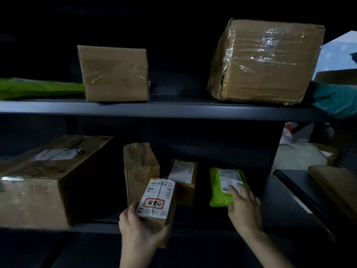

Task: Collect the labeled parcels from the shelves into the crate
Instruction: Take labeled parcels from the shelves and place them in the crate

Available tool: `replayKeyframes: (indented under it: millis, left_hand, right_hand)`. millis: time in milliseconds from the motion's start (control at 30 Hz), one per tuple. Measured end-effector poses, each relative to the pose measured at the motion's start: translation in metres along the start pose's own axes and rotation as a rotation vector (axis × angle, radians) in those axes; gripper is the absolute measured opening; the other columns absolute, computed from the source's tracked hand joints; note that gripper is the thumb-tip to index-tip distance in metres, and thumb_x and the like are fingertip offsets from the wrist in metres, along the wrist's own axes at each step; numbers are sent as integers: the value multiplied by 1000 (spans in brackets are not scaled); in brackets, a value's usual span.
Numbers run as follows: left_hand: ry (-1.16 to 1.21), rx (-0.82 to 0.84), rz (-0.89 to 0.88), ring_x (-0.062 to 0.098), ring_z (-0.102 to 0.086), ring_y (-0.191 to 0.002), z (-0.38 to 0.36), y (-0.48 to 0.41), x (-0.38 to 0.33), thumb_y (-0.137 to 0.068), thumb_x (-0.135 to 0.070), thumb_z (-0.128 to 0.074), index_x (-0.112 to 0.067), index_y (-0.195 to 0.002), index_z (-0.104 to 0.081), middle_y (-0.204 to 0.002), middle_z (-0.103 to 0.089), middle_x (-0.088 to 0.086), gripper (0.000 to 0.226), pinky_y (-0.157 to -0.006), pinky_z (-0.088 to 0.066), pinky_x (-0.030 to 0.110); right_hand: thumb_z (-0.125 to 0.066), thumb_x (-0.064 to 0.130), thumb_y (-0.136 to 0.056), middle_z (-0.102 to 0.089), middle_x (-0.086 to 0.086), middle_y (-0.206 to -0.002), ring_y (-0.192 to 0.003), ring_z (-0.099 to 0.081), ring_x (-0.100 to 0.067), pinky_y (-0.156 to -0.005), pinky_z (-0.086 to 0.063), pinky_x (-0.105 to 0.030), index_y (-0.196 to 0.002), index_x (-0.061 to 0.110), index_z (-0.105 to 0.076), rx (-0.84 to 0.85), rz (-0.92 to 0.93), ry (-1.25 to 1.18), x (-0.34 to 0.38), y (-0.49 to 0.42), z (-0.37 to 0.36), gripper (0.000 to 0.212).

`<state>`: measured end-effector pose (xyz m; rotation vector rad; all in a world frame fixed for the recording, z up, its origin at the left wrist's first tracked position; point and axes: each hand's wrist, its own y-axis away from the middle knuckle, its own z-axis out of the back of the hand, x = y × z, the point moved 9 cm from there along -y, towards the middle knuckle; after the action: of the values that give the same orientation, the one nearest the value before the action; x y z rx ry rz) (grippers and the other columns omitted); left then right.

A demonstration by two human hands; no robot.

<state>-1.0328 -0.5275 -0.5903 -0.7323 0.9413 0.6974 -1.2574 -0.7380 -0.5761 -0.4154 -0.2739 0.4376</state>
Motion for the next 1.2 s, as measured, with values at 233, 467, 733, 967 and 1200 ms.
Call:
replayKeyframes:
  millis: [233, 467, 733, 967, 1200]
  left_hand:
    - [0, -18, 82, 30, -25, -131, 17, -12, 19, -43, -23, -92, -2, -141, -28, -138, -29, 15, 119, -111, -25, 40]
    - [-12, -43, 107, 29, -24, -131, 32, -18, 30, -47, -26, -91, -4, -143, -24, -138, -27, 13, 118, -111, -25, 41]
    - [8, -57, 61, 28, -24, -132, 30, -16, 26, -55, -25, -88, -4, -142, -24, -138, -26, 12, 111, -111, -27, 40]
    - [19, -40, 59, 26, -25, -131, 32, -12, 20, -57, -28, -87, -6, -142, -24, -138, -26, 10, 108, -110, -29, 40]
    - [22, -41, 47, 24, -25, -132, 44, -11, 19, -59, -28, -86, -9, -143, -22, -139, -25, 8, 107, -111, -28, 39]
  right_hand:
    - [-42, 26, -96, -10, 1, -157, -142, -13, -21, -114, -24, -32, -146, 24, -23, 203, 243, -212, 136, -39, -33, 54]
    - [-38, 5, -96, -22, 2, -154, -143, -11, -13, -113, -14, -21, -143, 25, -32, 107, 331, -276, 133, -29, -45, 51]
    - [-47, 5, -93, -42, -3, -143, -137, -29, -16, -108, -16, -16, -133, 16, -50, 61, 356, -343, 99, -14, -22, 41]
    - [-55, 3, -89, -50, -4, -136, -133, -38, -18, -106, -20, -19, -127, 14, -56, 21, 337, -329, 67, 3, -5, 40]
    - [-60, -5, -82, -57, -9, -129, -127, -47, -26, -106, -24, -29, -120, 10, -62, 16, 299, -348, 67, 6, -6, 40]
